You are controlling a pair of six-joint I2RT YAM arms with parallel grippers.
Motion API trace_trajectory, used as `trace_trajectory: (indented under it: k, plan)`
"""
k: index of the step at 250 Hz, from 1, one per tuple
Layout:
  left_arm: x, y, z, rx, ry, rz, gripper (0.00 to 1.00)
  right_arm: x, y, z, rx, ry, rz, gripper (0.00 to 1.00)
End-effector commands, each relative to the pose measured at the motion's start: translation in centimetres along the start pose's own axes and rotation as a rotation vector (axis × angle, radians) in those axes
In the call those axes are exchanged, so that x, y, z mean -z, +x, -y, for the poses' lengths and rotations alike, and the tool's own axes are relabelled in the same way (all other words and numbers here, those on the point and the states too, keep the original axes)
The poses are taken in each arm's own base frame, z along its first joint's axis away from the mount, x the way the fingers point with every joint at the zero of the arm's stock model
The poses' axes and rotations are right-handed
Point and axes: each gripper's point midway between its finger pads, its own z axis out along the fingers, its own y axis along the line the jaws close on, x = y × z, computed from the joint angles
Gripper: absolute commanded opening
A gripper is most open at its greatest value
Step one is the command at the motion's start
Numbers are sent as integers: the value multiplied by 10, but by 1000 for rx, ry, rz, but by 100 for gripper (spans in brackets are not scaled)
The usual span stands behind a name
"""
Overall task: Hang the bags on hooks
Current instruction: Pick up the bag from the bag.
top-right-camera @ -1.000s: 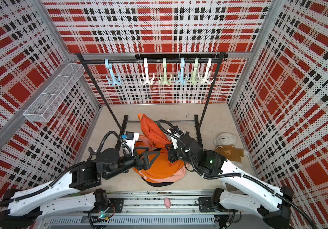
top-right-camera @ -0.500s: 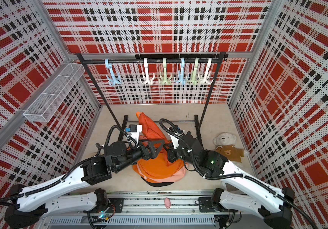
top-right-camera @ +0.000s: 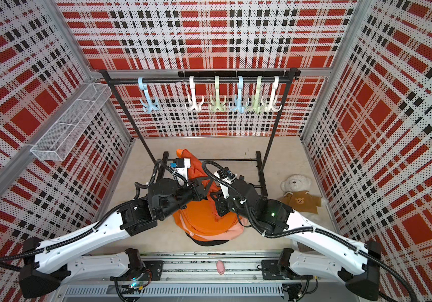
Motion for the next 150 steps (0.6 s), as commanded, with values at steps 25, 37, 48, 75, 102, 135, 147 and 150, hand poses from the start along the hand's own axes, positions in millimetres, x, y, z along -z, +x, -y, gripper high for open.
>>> trace_trajectory:
  k: [25,37,48,75,102,135,147,150]
  plan:
    - [11,-22,10,-21,40,5,5,24,-25,0,13,-4,123,62]
    - [14,-25,10,-31,56,-11,2,31,-27,-1,28,-15,130,77]
    - [17,-27,9,-44,88,-36,1,40,-31,-2,45,-25,145,85]
    - [29,-33,16,-75,213,-107,2,70,-43,-1,83,-47,211,100]
    - [51,-48,28,-136,318,-136,0,104,-56,11,87,-39,289,100]
    - [85,-71,57,-220,456,-142,0,135,-68,19,86,-45,349,100]
    - [96,-76,70,-254,508,-150,0,143,-71,20,94,-38,361,100]
    - [99,-77,74,-264,524,-152,0,144,-72,20,97,-35,364,100]
